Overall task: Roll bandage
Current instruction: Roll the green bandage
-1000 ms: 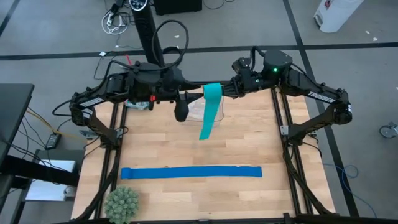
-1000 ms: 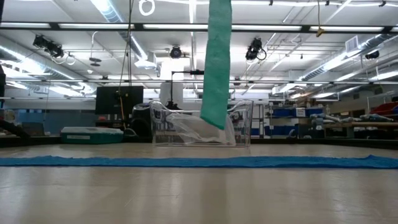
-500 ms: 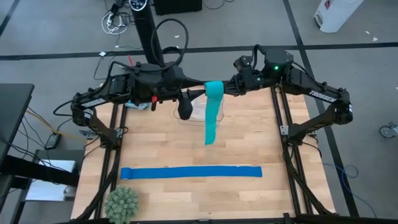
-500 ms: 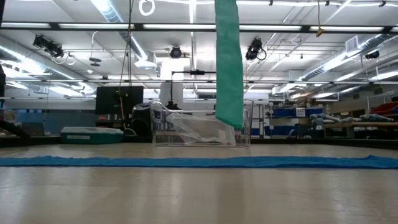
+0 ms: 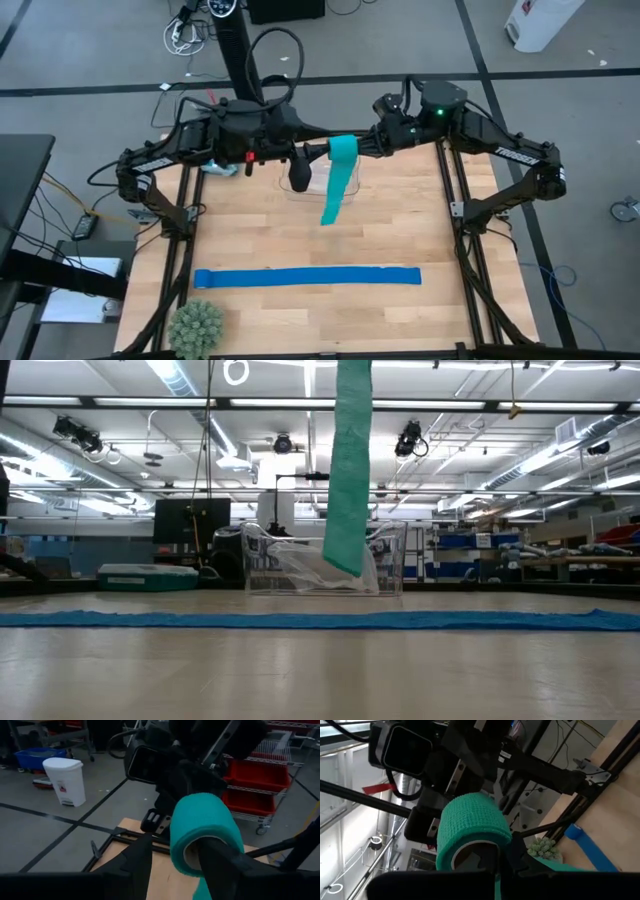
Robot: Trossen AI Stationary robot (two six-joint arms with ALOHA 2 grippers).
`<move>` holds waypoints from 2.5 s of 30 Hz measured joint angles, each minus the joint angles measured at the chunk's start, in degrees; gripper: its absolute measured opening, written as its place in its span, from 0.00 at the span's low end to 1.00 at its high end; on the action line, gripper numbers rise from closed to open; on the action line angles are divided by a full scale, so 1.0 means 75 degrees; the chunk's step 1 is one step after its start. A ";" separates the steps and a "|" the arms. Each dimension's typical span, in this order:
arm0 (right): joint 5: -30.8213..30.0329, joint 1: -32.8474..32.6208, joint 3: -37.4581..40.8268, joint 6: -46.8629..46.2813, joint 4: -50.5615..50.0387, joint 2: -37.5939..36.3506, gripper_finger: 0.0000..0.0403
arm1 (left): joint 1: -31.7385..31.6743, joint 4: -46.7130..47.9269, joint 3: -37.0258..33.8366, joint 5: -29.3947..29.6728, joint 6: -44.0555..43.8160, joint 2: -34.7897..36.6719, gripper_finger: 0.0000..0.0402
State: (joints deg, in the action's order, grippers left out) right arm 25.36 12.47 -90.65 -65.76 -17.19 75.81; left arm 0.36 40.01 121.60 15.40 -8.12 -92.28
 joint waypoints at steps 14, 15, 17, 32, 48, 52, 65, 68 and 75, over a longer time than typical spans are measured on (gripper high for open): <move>0.0015 -0.0012 0.0003 0.0064 0.0134 0.0003 0.00 | -0.0012 -0.0193 0.0006 -0.0572 0.0020 -0.0205 0.08; 0.0023 -0.0012 0.0003 0.0155 0.0165 0.0003 0.00 | -0.0013 -0.0225 0.0006 -0.0559 0.0024 -0.0188 0.05; 0.0005 -0.0012 0.0003 0.0342 0.0220 0.0003 0.01 | -0.0011 -0.0256 0.0006 -0.0556 0.0027 -0.0177 0.05; 0.0343 0.0329 0.0009 0.1740 0.0226 -0.0416 0.19 | 0.0003 -0.0388 0.0006 -0.0774 -0.0380 -0.0062 0.05; -0.0758 0.0039 0.0005 0.4417 -0.0896 -0.1057 0.22 | -0.0910 -0.0071 0.0003 -0.1684 -0.2451 0.0168 0.06; -0.0951 -0.0384 0.0003 0.5386 -0.0885 -0.0824 0.22 | -0.1052 -0.0249 0.0003 -0.1671 -0.2521 0.0168 0.06; -0.2407 -0.0871 0.0000 0.7064 -0.0955 -0.0490 0.22 | -0.1049 -0.0652 0.0003 -0.1641 -0.3089 0.0162 0.05; -0.2457 -0.0899 0.0000 0.7445 -0.0935 -0.0404 0.22 | -0.1049 -0.0661 0.0003 -0.1638 -0.3150 0.0165 0.05; -0.2272 -0.0937 0.0000 0.7504 -0.0550 0.0028 0.19 | -0.1056 -0.0801 0.0003 -0.1638 -0.3347 0.0162 0.05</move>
State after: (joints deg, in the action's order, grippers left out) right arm 8.33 5.44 -90.65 -9.48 -21.32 76.02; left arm -7.56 34.00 121.62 3.11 -33.22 -91.07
